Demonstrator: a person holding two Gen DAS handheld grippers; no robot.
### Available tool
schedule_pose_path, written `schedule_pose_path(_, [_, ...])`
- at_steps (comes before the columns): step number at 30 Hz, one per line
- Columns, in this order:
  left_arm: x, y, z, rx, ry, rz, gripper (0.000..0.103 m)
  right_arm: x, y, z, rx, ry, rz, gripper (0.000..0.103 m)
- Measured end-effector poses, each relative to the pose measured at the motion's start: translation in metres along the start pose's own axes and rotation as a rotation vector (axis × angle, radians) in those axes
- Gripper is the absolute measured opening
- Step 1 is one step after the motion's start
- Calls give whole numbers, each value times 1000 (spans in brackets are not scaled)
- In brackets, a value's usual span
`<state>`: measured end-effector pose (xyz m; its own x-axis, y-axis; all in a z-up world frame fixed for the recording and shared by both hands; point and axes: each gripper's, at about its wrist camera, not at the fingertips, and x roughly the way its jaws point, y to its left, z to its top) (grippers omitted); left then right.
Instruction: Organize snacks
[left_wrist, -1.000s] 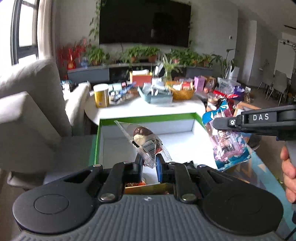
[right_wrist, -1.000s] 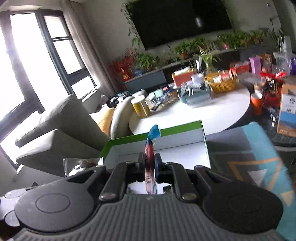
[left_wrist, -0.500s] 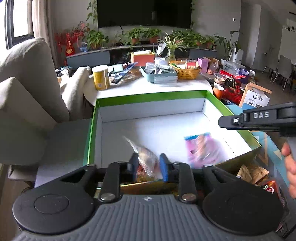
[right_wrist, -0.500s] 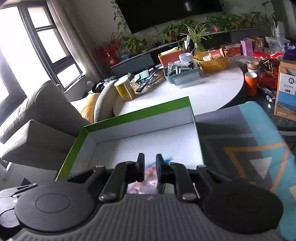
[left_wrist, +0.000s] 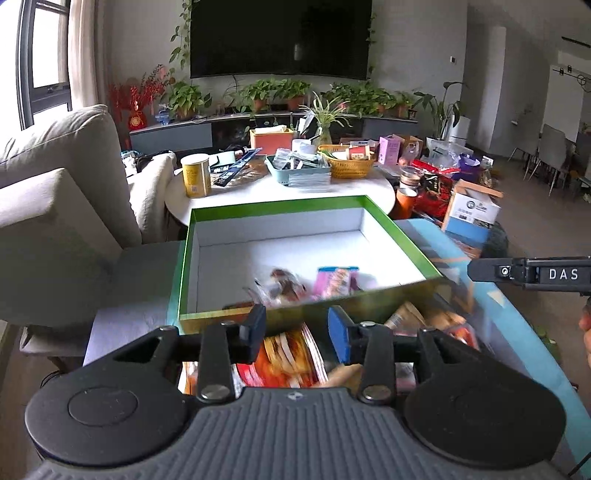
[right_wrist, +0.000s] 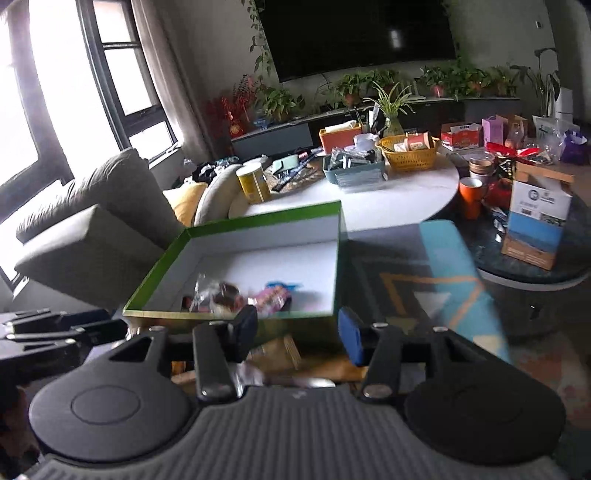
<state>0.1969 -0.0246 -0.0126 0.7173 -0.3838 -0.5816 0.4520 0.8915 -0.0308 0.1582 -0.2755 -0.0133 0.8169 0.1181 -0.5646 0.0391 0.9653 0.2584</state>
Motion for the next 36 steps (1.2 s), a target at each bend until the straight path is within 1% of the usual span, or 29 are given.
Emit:
schedule_pose_path(2, [-13,-5,-10,-7,2,3,39,-7,-1,-6,-11,17,-8,54])
schedule_pose_path(5, [-25,-12,-27,-13,20,13,40,-12,-2,-17,-35,49,-17,54])
schedule_pose_path(8, [-31,-16,-46,-44,66,17,40,-13,-2,-28,-50,83,-18,54])
schedule_pose_path(12, [-36,-18,-72,-90,130,4,40,-17,0,-43,-97,102,-18,54])
schedule_pose_path(15, [-36,-20,-87,-121,177,0,40,-18,0,-53,-126,118,-16,58])
schedule_pose_path(17, [-35,-22,-93,-136,195,-15,40,-18,0,-58,-138,119,-16,58])
schedule_pose_path(19, [-31,-26,-97,-137,213,-17,40,-18,1,-62,-150,117,-21,59])
schedule_pose_path(22, [-25,-29,-101,-134,232,-1,40,-15,-1,-67,-159,121,-52,63])
schedule_pose_path(26, [-13,-29,-103,-175,260,-13,40,-6,-10,-75,-139,137,-82,63])
schedule_pose_path(32, [1,-27,-106,-218,281,-14,40,5,-25,-81,-64,157,-74,63])
schedule_pose_path(36, [10,-24,-104,-244,283,-10,40,10,-27,-82,-42,155,-59,63])
